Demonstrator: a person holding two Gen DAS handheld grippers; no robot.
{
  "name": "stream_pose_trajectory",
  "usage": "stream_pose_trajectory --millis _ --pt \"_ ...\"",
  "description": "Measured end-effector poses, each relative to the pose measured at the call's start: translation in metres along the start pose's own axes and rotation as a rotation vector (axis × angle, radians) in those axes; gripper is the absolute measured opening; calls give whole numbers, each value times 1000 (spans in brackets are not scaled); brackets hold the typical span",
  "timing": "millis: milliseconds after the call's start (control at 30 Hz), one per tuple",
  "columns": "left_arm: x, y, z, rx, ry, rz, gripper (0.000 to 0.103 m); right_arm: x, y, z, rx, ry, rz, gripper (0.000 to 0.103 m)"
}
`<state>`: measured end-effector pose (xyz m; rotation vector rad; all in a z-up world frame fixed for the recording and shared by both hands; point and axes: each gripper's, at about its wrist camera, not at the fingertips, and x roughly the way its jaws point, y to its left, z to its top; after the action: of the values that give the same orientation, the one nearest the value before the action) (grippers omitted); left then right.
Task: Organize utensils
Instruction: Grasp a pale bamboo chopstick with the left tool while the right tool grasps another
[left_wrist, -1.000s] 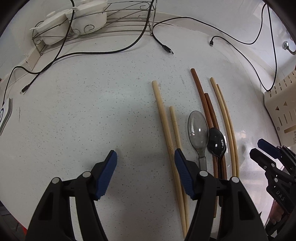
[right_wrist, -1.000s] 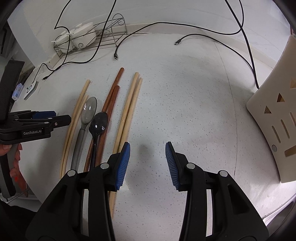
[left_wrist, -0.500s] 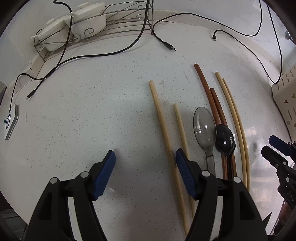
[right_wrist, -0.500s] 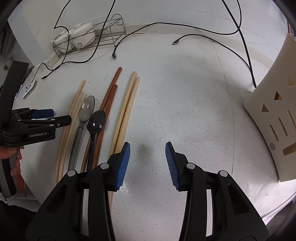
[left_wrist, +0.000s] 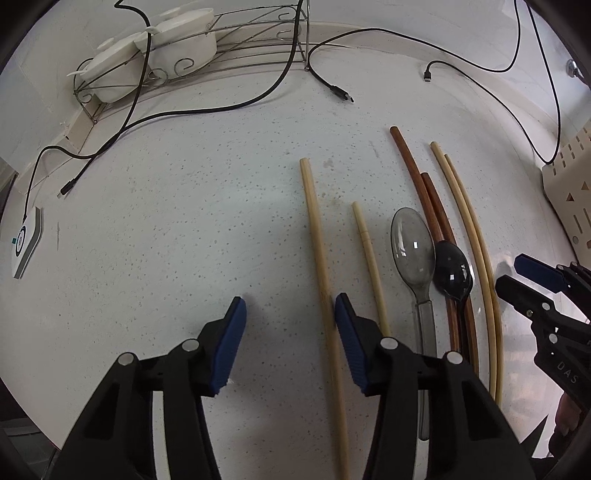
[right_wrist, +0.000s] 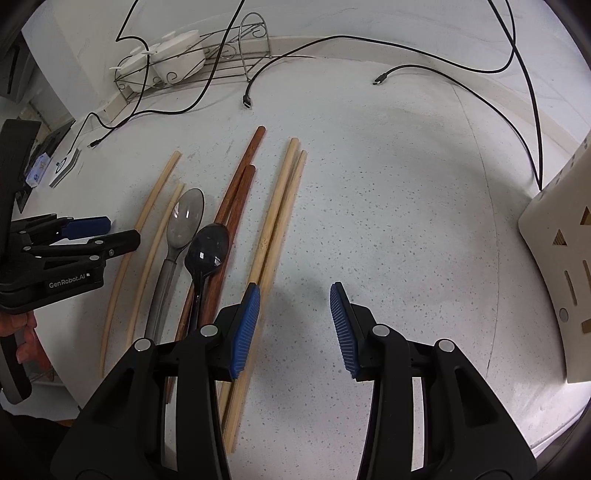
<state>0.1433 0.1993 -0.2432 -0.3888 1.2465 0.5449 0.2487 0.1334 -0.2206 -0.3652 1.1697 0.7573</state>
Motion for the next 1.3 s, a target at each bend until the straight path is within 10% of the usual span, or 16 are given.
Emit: stream_pose_trajectory --millis 500,767,1300 --pt "-2 0 -2 23 19 20 8 13 11 18 -40 59 -100 24" --pt "-1 1 1 28 21 21 6 19 22 26 -61 122 -124 6" --pt "-1 12 4 -3 23 -23 6 12 -2 23 94 117 -89 5"
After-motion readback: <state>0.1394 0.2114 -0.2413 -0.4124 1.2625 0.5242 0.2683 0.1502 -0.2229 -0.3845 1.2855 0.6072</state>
